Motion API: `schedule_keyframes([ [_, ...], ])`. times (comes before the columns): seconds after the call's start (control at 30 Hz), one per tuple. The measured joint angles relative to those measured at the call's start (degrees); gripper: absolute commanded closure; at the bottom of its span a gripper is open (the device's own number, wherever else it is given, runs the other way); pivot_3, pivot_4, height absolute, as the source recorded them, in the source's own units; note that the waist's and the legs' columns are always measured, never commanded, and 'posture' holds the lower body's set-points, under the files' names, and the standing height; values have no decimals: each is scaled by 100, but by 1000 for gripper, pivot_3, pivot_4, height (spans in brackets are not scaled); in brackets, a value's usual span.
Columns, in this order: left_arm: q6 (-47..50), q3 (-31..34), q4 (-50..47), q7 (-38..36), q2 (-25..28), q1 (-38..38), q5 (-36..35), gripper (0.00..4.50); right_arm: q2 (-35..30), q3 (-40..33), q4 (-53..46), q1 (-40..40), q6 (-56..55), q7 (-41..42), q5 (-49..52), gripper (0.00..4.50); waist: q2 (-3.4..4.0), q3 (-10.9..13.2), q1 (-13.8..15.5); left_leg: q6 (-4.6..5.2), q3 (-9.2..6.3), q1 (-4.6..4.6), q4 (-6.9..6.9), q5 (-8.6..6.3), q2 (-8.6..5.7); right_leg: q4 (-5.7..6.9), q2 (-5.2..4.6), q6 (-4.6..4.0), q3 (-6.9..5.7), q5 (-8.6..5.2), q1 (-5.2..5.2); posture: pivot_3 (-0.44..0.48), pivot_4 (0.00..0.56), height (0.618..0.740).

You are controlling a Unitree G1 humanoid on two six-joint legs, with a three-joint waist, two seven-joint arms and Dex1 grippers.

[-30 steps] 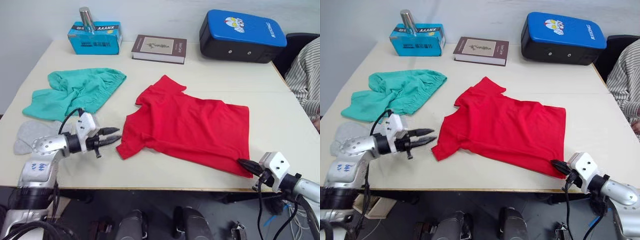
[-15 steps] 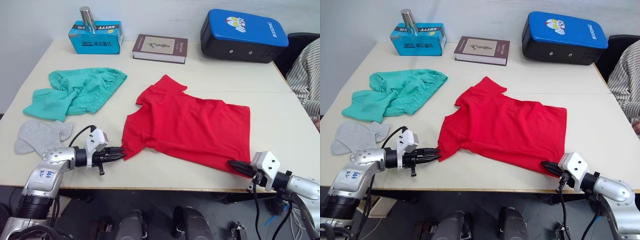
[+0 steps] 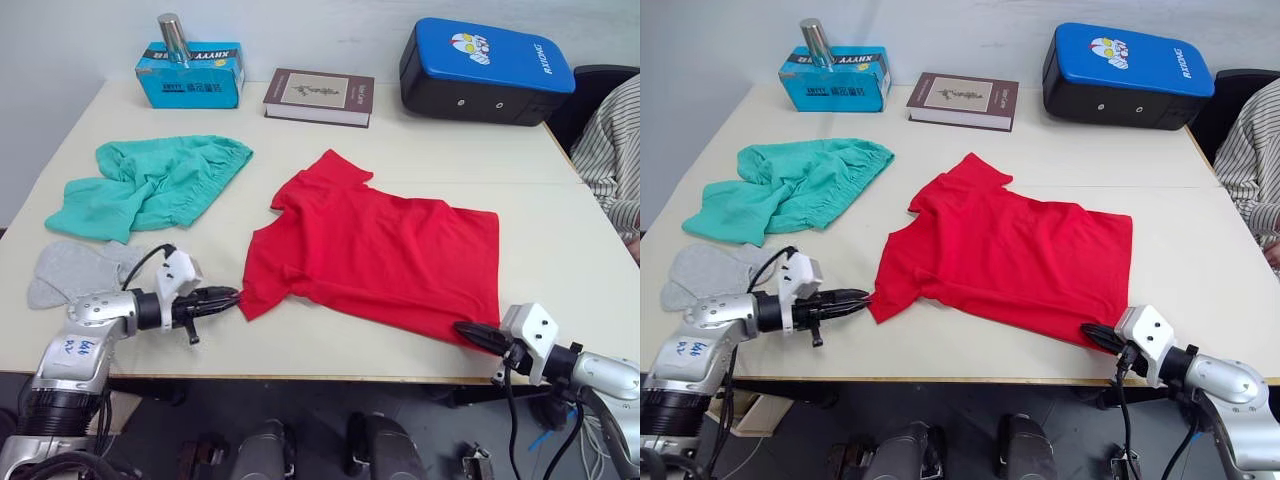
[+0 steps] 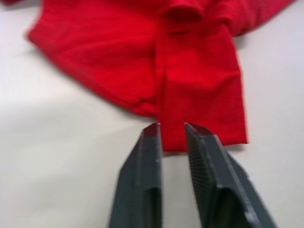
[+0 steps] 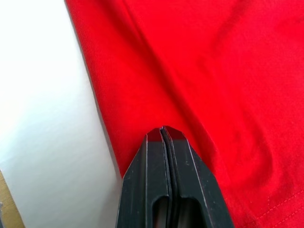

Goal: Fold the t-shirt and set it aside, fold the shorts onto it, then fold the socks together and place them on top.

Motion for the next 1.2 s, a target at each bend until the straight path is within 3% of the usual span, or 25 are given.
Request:
schedule_keyframes([
  [0.07, 22, -9, 0, 37, 0, 1, 7, 2078, 1, 8, 0, -1, 3, 0, 0, 4500, 0, 0, 0, 0, 0, 0, 0, 0, 0, 0, 0, 0, 0, 0, 0, 0, 150, 740],
  [0.37, 235, -340, -18, 8, -64, -29, 34, 2078, 3, 103, -9, -42, 23, -10, 0, 4500, 1, 0, 8, 0, 0, 0, 0, 0, -1, 0, 0, 0, 0, 0, 0, 0, 150, 740],
  [0.47, 249, -393, -17, -57, -64, -61, 37, 2645, 3, 102, -9, -50, 33, -17, 0, 4500, 1, 0, 8, -1, 0, 0, 0, -1, -1, -1, -1, 0, 0, 0, 1, 0, 150, 740],
  [0.67, 231, -513, -12, -93, -66, -104, 73, 4471, 3, 102, -35, -53, 55, -34, 0, 4500, 1, 0, 5, -1, 0, 0, 0, -1, 0, 0, 0, 0, 0, 0, 0, 0, 150, 740],
  [0.97, 103, -515, 65, -294, 47, -144, 78, 4471, 14, 102, -37, -51, 124, -76, 1, 4500, 1, 0, 4, -2, 0, -1, -1, -1, 2, -2, 1, -1, 0, -1, -2, 0, 150, 740],
  [1.2, -470, -535, 611, -993, 612, -1379, 217, 4471, 15, 107, -37, -94, 131, -78, 0, 4500, 3, 1, 16, -1, 0, -5, -1, -3, -2, -3, -1, -2, -3, -1, -2, 0, 150, 740],
])
